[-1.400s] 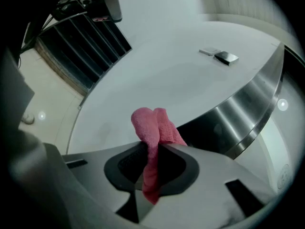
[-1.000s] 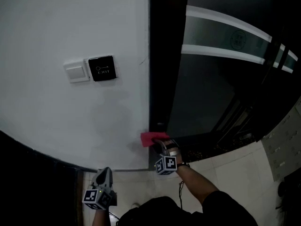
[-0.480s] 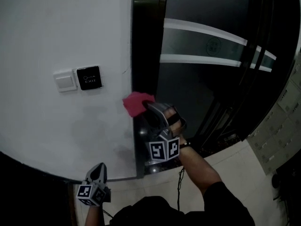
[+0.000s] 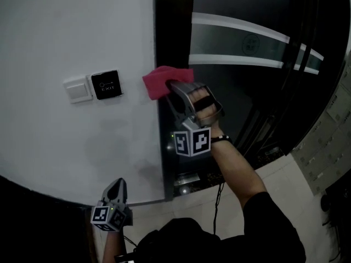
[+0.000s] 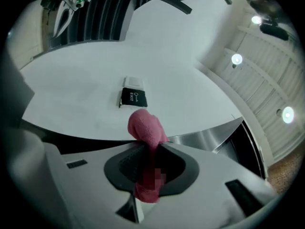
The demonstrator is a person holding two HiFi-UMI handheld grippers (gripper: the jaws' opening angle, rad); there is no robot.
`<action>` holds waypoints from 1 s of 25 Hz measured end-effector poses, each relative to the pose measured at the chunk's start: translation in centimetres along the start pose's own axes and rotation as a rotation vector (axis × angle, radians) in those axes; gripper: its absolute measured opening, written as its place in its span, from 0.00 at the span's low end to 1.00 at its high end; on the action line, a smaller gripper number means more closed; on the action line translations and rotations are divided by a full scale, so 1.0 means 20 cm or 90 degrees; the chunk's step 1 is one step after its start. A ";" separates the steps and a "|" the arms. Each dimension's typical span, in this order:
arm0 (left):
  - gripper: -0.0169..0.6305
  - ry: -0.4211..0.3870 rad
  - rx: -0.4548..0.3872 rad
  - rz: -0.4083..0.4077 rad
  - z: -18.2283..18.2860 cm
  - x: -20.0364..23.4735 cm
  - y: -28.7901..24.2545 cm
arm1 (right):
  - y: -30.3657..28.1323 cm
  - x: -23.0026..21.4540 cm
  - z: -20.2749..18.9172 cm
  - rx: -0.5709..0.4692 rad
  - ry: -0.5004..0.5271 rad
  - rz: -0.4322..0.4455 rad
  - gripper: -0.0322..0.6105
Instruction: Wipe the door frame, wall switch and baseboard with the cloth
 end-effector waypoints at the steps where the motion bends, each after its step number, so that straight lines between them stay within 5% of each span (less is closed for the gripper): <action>1: 0.03 -0.002 0.002 -0.001 0.00 0.00 0.01 | 0.01 0.06 0.00 0.001 -0.009 0.010 0.15; 25: 0.03 -0.006 0.043 0.018 -0.07 0.00 0.10 | 0.25 0.68 0.00 0.047 -0.152 0.127 0.15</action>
Point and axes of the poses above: the fingertips, and each gripper's own axes: y backward along the fingers, x to its left, z out of its top, the point moved 3 cm from there along y, backward along the fingers, and after that the axes turned 13 degrees about -x, right-handed, at the moved point
